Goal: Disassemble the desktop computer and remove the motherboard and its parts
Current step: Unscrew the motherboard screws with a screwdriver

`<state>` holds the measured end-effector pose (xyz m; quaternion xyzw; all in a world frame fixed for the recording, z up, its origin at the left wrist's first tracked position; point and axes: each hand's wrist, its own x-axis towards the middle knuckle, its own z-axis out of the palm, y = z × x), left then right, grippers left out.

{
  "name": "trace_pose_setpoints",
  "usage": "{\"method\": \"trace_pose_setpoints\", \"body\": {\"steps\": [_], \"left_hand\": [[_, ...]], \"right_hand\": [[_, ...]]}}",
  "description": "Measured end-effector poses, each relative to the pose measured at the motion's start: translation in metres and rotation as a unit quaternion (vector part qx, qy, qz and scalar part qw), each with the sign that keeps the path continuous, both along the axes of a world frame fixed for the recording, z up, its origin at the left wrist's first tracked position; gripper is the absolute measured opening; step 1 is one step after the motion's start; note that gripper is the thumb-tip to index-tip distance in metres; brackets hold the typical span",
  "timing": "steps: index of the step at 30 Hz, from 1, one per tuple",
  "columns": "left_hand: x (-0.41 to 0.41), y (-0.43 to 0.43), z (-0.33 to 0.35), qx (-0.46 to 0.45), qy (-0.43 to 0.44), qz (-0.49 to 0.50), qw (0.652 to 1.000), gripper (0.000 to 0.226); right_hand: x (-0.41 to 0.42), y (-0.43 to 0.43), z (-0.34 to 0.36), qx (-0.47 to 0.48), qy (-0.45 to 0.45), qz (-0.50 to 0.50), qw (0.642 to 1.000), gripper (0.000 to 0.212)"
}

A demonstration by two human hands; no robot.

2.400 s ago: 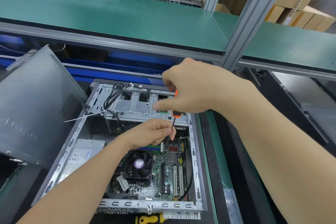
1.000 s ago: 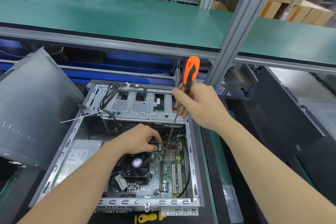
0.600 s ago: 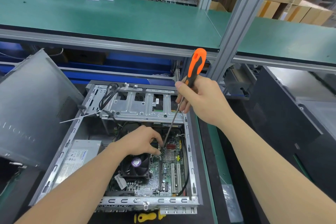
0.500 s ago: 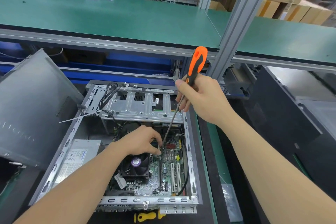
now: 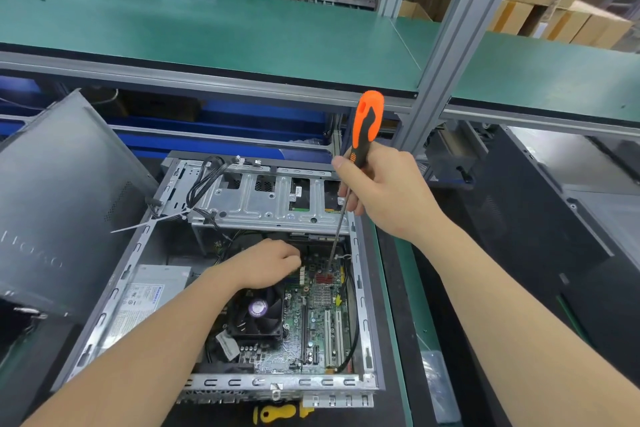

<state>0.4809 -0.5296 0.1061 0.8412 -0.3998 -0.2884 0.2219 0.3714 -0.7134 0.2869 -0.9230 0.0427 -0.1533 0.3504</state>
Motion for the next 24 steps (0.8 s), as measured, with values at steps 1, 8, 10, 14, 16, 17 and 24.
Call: {"method": "trace_pose_setpoints", "body": {"steps": [1,8,10,14,16,17,24], "left_hand": [[-0.001,-0.001,0.003,-0.003,0.03,0.012,0.999,0.03],[0.004,0.01,0.028,-0.116,0.463,0.076,0.876,0.017],[0.0,0.01,0.028,-0.126,0.513,0.073,0.846,0.013],[-0.004,0.001,0.022,-0.115,0.502,0.098,0.851,0.032],[-0.003,-0.004,0.017,-0.108,0.458,0.121,0.874,0.046],[-0.002,-0.005,0.016,-0.102,0.439,0.131,0.883,0.049],[-0.001,-0.006,0.015,-0.057,0.379,0.147,0.912,0.048]], "right_hand": [[0.0,0.001,-0.003,-0.019,0.001,0.002,1.0,0.033],[-0.003,0.01,-0.029,-0.119,-0.032,0.019,0.992,0.032],[-0.004,0.011,-0.034,-0.125,-0.026,0.023,0.992,0.033],[-0.007,0.009,-0.04,-0.122,-0.003,0.006,0.992,0.036],[-0.008,0.008,-0.042,-0.121,0.008,-0.007,0.993,0.037],[-0.009,0.007,-0.042,-0.116,0.014,-0.014,0.993,0.037],[-0.012,0.001,-0.039,-0.052,0.034,-0.046,0.997,0.048]]}}
